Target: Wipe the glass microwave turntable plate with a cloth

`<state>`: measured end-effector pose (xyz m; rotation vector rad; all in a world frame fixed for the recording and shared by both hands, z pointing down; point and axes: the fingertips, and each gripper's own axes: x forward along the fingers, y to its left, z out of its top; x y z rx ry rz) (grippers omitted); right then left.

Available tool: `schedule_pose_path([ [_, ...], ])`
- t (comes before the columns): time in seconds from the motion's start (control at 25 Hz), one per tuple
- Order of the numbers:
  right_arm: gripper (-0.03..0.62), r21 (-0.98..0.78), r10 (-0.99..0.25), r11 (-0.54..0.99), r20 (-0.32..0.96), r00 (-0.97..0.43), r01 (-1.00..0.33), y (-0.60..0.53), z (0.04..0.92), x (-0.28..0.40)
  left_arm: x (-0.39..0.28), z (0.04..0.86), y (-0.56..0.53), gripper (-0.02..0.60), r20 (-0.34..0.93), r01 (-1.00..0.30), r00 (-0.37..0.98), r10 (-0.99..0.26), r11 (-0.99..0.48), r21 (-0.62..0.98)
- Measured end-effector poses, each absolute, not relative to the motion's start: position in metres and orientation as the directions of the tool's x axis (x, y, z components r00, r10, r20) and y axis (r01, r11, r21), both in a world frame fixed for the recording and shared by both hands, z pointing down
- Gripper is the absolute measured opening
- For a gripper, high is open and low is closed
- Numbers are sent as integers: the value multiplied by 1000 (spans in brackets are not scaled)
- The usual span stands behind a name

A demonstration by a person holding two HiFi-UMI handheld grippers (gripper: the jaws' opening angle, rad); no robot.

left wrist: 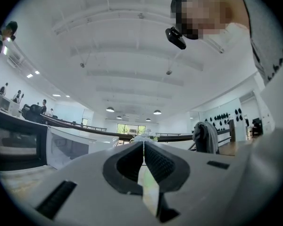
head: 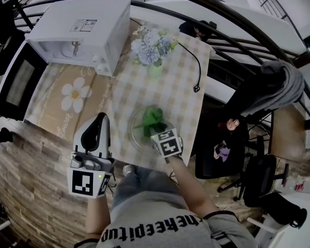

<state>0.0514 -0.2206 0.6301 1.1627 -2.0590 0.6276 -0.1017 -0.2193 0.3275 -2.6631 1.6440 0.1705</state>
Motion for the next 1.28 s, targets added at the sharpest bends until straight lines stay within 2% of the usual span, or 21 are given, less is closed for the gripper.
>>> schedule_pose_path([
  [0.84, 61, -30, -606, 300, 765, -215, -953, -231, 634, 144, -97, 327, -216, 11, -93, -891, 447, -890, -452, 47],
  [1.0, 61, -7, -607, 320, 766, -211, -947, -225, 624, 131, -96, 327, -211, 11, -94, -889, 450, -888, -456, 47],
  [1.28, 63, -92, -545, 523, 728, -416, -847, -186, 607, 25, -100, 327, -207, 11, -99, -886, 455, -885, -461, 52],
])
